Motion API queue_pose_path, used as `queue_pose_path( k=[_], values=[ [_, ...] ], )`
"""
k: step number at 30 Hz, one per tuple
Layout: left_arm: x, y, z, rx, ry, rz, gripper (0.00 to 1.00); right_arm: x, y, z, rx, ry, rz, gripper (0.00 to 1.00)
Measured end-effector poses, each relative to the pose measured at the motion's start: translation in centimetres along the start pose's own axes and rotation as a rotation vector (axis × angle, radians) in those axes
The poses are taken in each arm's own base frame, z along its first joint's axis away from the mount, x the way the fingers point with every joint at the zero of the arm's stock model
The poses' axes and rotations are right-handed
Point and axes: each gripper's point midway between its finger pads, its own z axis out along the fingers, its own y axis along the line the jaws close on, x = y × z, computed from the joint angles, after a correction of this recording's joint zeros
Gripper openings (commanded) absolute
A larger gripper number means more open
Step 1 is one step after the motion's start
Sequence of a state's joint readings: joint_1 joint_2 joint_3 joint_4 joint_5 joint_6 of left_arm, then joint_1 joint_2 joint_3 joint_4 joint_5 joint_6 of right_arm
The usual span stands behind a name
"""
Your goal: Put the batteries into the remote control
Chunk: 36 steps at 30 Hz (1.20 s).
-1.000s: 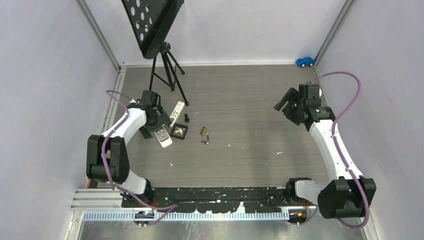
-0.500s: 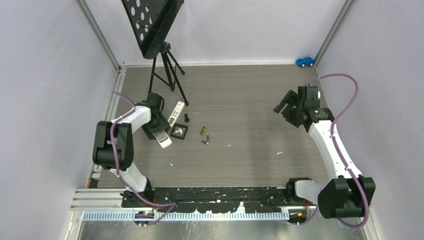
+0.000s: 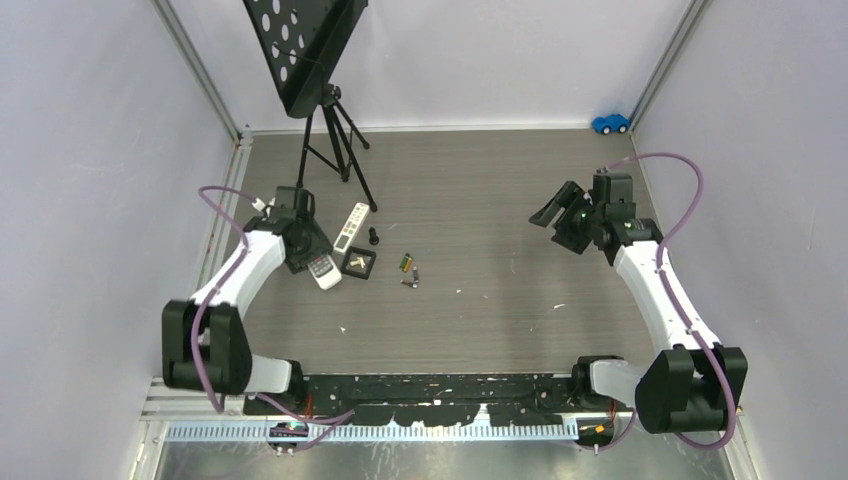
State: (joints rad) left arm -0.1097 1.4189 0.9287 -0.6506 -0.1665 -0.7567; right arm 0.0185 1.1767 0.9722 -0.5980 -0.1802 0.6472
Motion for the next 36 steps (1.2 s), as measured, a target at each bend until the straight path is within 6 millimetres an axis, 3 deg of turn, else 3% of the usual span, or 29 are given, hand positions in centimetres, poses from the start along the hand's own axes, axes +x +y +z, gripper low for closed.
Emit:
queue_pose_path(
  k=[4,8,13,16,19,25,31,36],
  values=[
    [-0.3,-2.1,-4.2,0.186,-0.035,0.019,0.21,2.2,2.3,0.5,-0.162,0.051,0.048,0.78],
    [1.9,-4.4,-8.9,0.44,-0.008,0.058,0.19,6.2,6.0,-0.1,-0.354,0.12,0.075,0.9],
    [6.1,-8.2,-16.1,0.804,0.057,0.097,0.2,11.8,13.4,-4.0,-0.648,0.209,0.019,0.97],
    [7.0,-10.4,-20.7,1.006,0.07,0.088,0.2,14.4,17.4,-7.2,-0.83,0.26,0.012,0.98],
    [6.8,-12.4,-23.9,1.151,0.084,0.066,0.2,16.0,19.9,-9.7,-0.96,0.304,0.041,0.99],
    [7.2,-15.6,-25.8,1.262,0.174,0.033,0.19,17.5,22.3,-12.9,-1.088,0.352,0.055,0.98],
    [7.7,-18.0,-27.6,1.355,0.236,0.005,0.18,17.5,23.8,-14.6,-1.143,0.361,0.044,0.96],
    [8.6,-19.4,-29.2,1.424,0.271,0.01,0.17,17.1,24.2,-15.1,-1.168,0.349,0.043,0.82]
  ],
)
